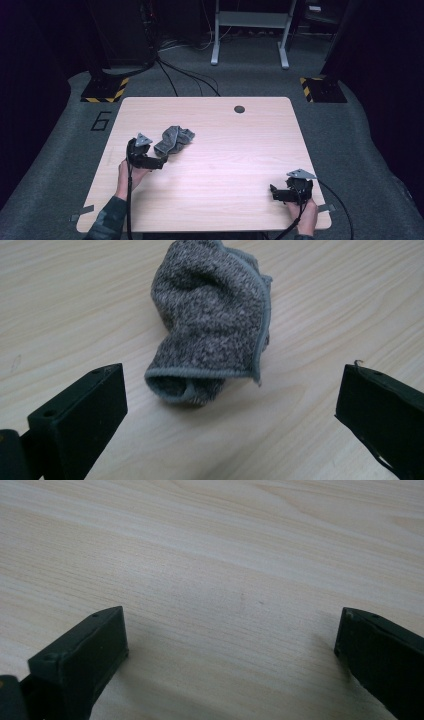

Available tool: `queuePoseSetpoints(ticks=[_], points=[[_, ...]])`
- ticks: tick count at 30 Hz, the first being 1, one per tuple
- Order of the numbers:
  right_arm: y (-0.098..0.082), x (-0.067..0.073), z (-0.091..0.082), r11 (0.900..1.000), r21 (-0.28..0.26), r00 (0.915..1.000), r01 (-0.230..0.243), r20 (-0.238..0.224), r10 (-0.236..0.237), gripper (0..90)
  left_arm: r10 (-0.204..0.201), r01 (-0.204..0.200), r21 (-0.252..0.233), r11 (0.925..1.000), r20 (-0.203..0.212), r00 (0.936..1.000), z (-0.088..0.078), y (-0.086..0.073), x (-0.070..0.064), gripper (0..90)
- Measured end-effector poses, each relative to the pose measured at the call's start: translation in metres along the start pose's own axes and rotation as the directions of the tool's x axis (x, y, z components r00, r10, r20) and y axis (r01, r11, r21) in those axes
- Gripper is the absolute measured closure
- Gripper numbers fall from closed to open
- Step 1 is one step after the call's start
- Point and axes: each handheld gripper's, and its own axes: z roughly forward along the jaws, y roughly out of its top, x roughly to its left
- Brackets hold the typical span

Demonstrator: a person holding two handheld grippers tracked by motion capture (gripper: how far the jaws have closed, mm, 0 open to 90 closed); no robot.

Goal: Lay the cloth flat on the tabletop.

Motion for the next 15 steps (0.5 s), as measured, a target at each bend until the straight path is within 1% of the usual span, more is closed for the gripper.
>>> queuePoseSetpoints(ticks=[1, 2, 3, 4, 5, 6, 7, 8, 9, 10, 11, 12, 13, 14, 15], points=[[0.000, 0.000, 0.000, 1.000, 0.000, 1.0000, 0.000, 0.000, 0.000, 0.0, 0.000, 0.000, 0.000, 1.0000, 0.000, 1.0000, 0.000, 0.000, 0.000, 0.0], [0.000, 0.000, 0.000, 1.000, 0.000, 1.0000, 0.000, 0.000, 0.000, 0.0, 0.013, -0.013, 0.002, 0.9999, -0.001, 0.9999, 0.005, 0.006, -0.001, 0.4], [0.000, 0.000, 0.000, 1.000, 0.000, 1.0000, 0.000, 0.000, 0.000, 0.0, 0.013, -0.013, 0.002, 0.9999, -0.001, 0.9999, 0.005, 0.006, -0.001, 0.3], [0.000, 0.000, 0.000, 1.000, 0.000, 1.0000, 0.001, 0.000, -0.001, 0.0, 0.022, -0.022, 0.010, 0.9997, 0.001, 0.9998, 0.010, 0.011, -0.001, 0.3], [0.000, 0.000, 0.000, 1.000, 0.000, 1.0000, 0.001, 0.000, -0.001, 0.0, 0.022, -0.022, 0.010, 0.9997, 0.001, 0.9998, 0.010, 0.011, -0.001, 0.3], [0.000, -0.001, 0.000, 1.000, 0.000, 0.9999, 0.011, 0.002, -0.011, 0.0, 0.017, -0.017, 0.004, 0.9998, -0.004, 0.9998, 0.014, 0.013, -0.001, 0.3], [0.000, 0.000, 0.000, 1.000, -0.001, 0.9999, 0.008, 0.006, -0.008, 0.0, 0.034, -0.033, 0.022, 0.9992, -0.003, 0.9994, 0.020, 0.017, -0.001, 0.3], [0.000, 0.000, 0.000, 1.000, -0.002, 1.0000, 0.007, 0.006, -0.007, 0.0, 0.026, -0.026, 0.025, 0.9993, -0.001, 0.9997, 0.023, 0.019, -0.001, 0.3], [0.000, 0.000, 0.000, 1.000, -0.002, 1.0000, 0.007, 0.006, -0.007, 0.0, 0.026, -0.026, 0.025, 0.9993, -0.001, 0.9997, 0.023, 0.019, -0.001, 0.3], [-0.001, 0.000, -0.001, 1.000, -0.001, 0.9999, 0.011, 0.007, -0.011, 0.0, 0.038, -0.038, 0.041, 0.9984, 0.004, 0.9993, 0.029, 0.022, 0.000, 0.3], [-0.001, 0.000, -0.001, 1.000, -0.001, 0.9999, 0.011, 0.007, -0.011, 0.0, 0.038, -0.038, 0.041, 0.9984, 0.004, 0.9993, 0.029, 0.022, 0.000, 0.4], [-0.001, 0.000, -0.001, 1.000, -0.001, 0.9999, 0.010, 0.006, -0.010, 0.0, 0.047, -0.047, 0.049, 0.9977, -0.006, 0.9989, 0.035, 0.023, -0.001, 0.5], [-0.001, 0.000, 0.000, 1.000, -0.001, 1.0000, 0.007, 0.007, -0.007, 0.0, 0.038, -0.037, 0.039, 0.9985, -0.014, 0.9992, 0.039, 0.023, -0.001, 1.3], [-0.001, -0.001, -0.001, 1.000, 0.000, 0.9999, 0.009, 0.006, -0.009, 0.0, 0.053, -0.052, 0.061, 0.9967, -0.005, 0.9986, 0.041, 0.023, 0.000, 3.2], [-0.001, -0.001, -0.001, 1.000, 0.000, 0.9999, 0.009, 0.006, -0.009, 0.0, 0.053, -0.052, 0.061, 0.9967, -0.005, 0.9986, 0.041, 0.023, 0.000, 5.7]])
